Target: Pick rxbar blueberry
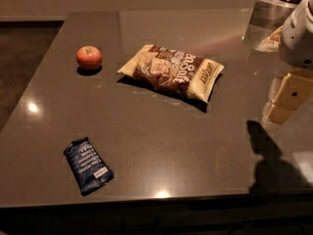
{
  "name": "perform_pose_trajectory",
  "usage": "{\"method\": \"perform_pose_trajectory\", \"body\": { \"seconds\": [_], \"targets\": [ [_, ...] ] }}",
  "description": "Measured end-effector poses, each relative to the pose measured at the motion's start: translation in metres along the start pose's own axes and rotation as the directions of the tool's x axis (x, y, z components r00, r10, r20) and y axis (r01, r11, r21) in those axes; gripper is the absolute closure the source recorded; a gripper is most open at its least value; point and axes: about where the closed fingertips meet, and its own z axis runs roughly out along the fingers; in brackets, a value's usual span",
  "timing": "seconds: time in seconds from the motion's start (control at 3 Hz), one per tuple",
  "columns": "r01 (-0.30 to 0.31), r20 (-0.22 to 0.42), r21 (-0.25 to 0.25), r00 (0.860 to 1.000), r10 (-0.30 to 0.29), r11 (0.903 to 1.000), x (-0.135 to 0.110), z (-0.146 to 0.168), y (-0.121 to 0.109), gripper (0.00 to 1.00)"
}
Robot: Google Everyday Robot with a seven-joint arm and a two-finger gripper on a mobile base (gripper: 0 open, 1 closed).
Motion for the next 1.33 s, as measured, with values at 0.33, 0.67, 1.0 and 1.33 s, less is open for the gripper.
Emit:
{"method": "perform_pose_trajectory", "body": {
  "seconds": [0.33,0.67,1.0,1.33],
  "targets": [
    [0.002,0.005,0.001,1.000,-0.002,1.0000,-0.002,0.001,0.001,0.00],
    [0.025,0.064,0.003,0.998,-0.025,0.9997,-0.023,0.009,0.019,0.00],
    [0.036,0.194,-0.057,0.981,-0.024,0.9977,-0.063,0.034,0.056,0.00],
    [0.036,0.274,-0.117,0.962,-0.003,0.9925,-0.104,0.049,0.085,0.00]
  ]
}}
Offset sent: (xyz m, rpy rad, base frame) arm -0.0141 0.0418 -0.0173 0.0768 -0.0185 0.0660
